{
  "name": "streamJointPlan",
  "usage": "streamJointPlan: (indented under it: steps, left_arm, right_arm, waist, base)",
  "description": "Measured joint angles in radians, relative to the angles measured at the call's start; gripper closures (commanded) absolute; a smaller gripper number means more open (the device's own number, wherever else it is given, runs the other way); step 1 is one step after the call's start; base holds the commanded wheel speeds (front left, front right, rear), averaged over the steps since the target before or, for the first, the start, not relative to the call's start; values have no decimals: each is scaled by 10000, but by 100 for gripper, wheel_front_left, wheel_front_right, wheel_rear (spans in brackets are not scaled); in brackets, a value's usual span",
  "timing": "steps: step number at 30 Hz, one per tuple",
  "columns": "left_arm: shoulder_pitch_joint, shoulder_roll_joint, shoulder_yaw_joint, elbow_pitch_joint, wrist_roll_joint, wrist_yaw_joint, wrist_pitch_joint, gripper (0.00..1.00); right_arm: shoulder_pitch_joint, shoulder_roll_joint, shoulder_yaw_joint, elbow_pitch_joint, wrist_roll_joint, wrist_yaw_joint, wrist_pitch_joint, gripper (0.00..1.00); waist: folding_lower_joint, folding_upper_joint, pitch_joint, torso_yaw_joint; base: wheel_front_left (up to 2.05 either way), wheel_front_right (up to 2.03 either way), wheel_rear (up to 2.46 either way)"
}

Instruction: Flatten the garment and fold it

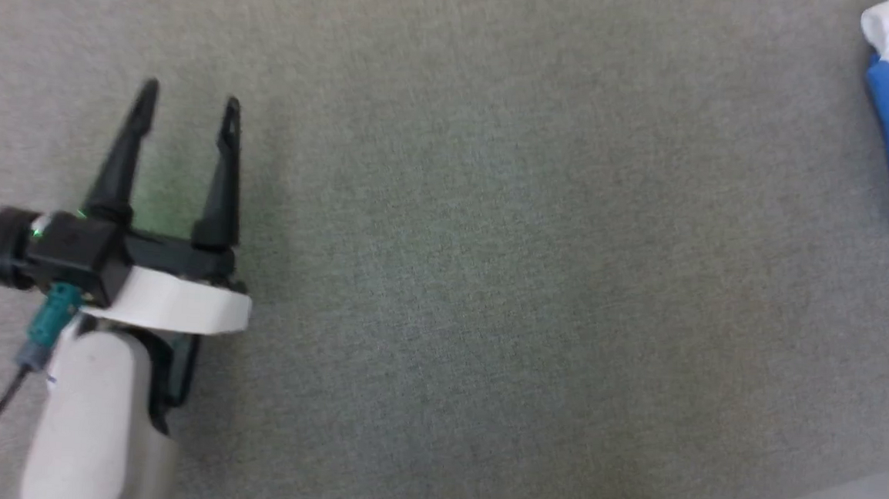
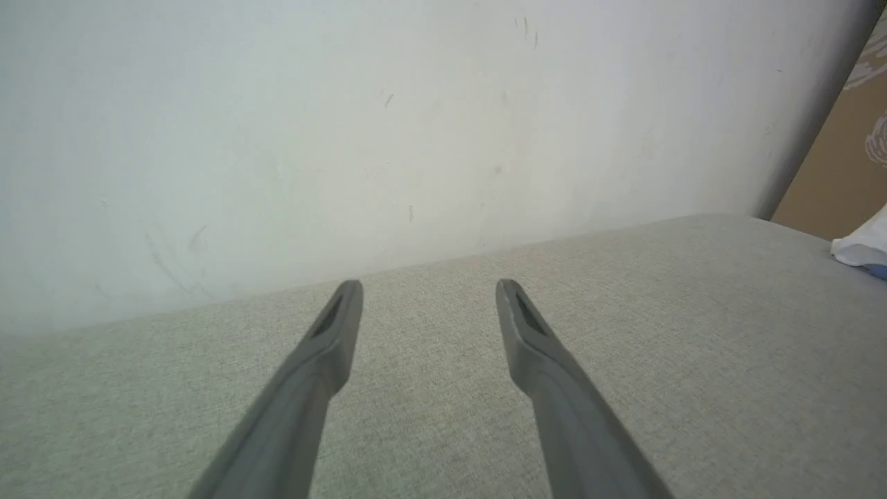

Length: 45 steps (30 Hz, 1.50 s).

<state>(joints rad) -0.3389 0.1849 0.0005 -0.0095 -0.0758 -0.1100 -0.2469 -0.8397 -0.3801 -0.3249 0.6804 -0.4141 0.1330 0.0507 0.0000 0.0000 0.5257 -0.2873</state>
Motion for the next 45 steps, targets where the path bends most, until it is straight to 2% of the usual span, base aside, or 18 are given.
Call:
streamJointPlan:
  steps: [5,9,16,21,27,32,45]
  left_arm:
    - [336,-420,-73,523,-295,71,-88,0]
    - [621,-675,-29,702,-445,184,-90,0]
    - [1266,-1012,104,961,-740,242,-96,0]
    - [1730,-1141,123,1254,-872,244,-100,0]
    - [2027,-1202,150,1546,-920,263,-100,0]
    - [2292,-1241,163,1779,-924,274,-100,0]
    - [2917,-1292,190,1935,-936,332,-100,0]
  right_arm:
    - [631,217,-63,-416,798,-2,-848,0]
    - [1250,523,278,-1081,2054,-2,-1429,0]
    - [2912,1139,1191,-3080,4253,-2,-1674,0]
    - [4521,1672,1499,-4713,5175,-4,-1513,0]
    - [6308,2345,1735,-6289,5497,-4,-1304,0]
    - [7448,2826,2046,-6959,5544,-6,-1306,0]
    - [8834,3243,2976,-6782,5137,-8,-1605,0]
  waist:
    - [-2,0,-775,154]
    - [-2,0,-1477,349]
    - [-4,0,-2686,854]
    - [-3,0,-3479,1298]
    - [-2,0,-4181,1972]
    - [-2,0,-4641,2452]
    - [-1,0,-5394,2967]
  base:
    - [0,0,0]
    - [0,0,0]
    - [0,0,0]
    - [0,0,0]
    - [0,0,0]
    - [0,0,0]
    - [0,0,0]
